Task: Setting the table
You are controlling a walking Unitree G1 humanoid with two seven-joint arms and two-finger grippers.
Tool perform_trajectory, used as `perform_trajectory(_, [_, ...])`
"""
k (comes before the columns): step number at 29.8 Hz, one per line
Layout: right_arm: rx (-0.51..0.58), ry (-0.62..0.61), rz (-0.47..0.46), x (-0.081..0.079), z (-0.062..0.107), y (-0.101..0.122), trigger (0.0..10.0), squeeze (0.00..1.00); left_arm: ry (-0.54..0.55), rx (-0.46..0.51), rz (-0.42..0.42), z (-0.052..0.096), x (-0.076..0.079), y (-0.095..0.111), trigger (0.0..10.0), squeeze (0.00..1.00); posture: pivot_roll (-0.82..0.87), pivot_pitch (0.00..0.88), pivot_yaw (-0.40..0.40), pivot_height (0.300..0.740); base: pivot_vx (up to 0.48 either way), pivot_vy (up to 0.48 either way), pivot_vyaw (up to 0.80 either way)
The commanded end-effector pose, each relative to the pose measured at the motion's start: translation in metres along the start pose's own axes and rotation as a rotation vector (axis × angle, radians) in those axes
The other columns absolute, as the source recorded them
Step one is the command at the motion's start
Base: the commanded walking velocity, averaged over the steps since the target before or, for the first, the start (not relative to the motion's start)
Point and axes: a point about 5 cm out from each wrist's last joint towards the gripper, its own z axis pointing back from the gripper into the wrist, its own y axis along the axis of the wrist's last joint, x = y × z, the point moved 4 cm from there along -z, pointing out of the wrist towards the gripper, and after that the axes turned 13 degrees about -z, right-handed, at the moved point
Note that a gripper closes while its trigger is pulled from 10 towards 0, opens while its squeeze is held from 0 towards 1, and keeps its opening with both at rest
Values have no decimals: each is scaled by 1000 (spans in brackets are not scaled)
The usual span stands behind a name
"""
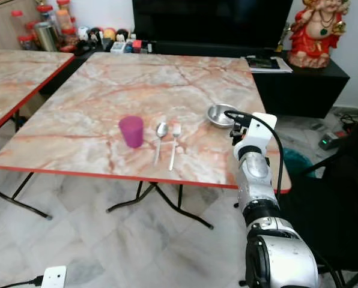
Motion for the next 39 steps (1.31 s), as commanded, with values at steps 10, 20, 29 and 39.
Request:
perform_trajectory(10, [3, 18, -20, -8, -1, 1, 10000, 0, 20, 40, 5, -1, -7, 8, 10000, 0, 46, 0, -13, 740, 0, 121, 0])
perform_trajectory(20, [-11, 11, -23, -9, -1, -2, 10000, 0, 20, 69, -2, -1, -4, 18, 10000, 0, 48, 0, -13, 740, 284, 0, 0])
perform_trajectory(29, [-25, 76, 12, -19, 0, -5, 10000, 0, 21, 72, 3, -1, -2, 20, 10000, 0, 49, 0, -16, 740, 480, 0, 143])
perform_trajectory(39, [-33, 69, -14, -18, 1, -6, 10000, 0, 25, 76, 9, -1, -1, 22, 10000, 0, 51, 0, -18, 740, 480, 0, 397])
